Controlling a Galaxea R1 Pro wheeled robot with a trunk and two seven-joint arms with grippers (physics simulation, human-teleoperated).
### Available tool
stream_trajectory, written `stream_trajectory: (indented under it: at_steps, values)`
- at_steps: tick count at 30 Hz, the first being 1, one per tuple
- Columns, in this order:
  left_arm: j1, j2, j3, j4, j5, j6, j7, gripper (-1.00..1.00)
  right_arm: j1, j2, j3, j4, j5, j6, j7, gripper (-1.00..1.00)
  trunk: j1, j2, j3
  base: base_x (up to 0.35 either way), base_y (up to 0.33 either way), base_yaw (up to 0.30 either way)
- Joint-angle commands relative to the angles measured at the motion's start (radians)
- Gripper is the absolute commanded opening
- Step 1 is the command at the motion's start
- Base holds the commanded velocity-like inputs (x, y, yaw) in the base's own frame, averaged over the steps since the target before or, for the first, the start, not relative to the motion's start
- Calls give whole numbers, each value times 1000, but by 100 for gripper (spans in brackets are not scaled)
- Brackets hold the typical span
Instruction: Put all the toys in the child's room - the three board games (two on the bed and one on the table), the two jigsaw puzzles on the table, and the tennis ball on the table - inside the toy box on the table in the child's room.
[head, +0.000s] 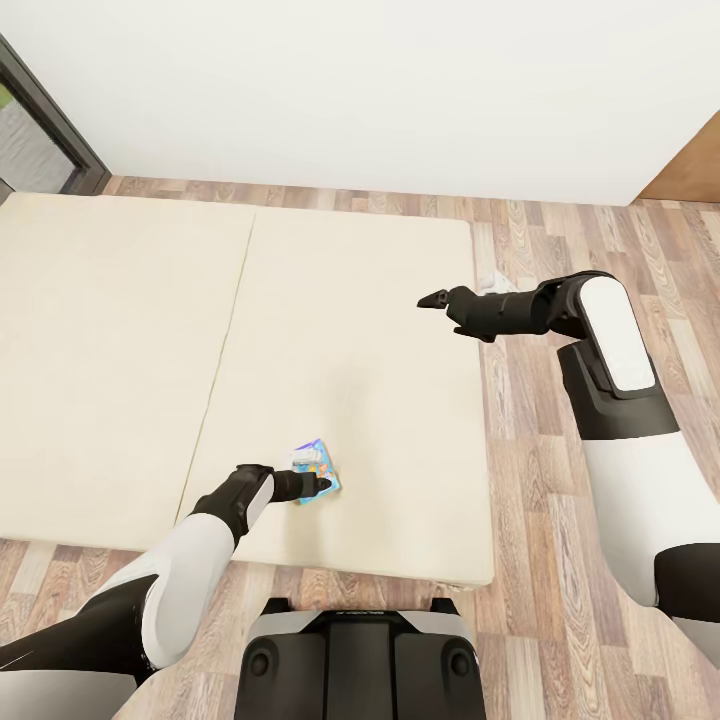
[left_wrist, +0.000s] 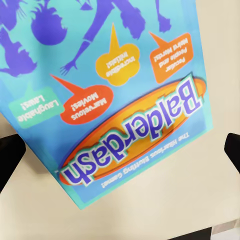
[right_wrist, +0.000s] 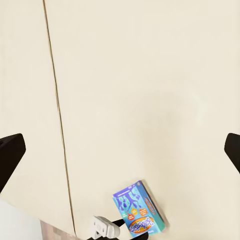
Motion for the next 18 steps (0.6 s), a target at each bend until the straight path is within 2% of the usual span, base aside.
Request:
stream_trajectory:
  at_steps: [1,8,18]
  values:
    - [0,-1,8,-2,-10,6,-7,100,-1,-1,2,-1,-9,1,-10,100,1,-2,-1,0,0,0]
    - [0,-1,8,-3,-10,6,-7,100,-1,0,2,-1,-9,1,-10,100,1,-2,0,0,0,-13]
    - [0,-1,7,-3,-11,6,-7,100,-1,1,2,-1,-9,1,-10,100,1,-2,6,0,0,-85]
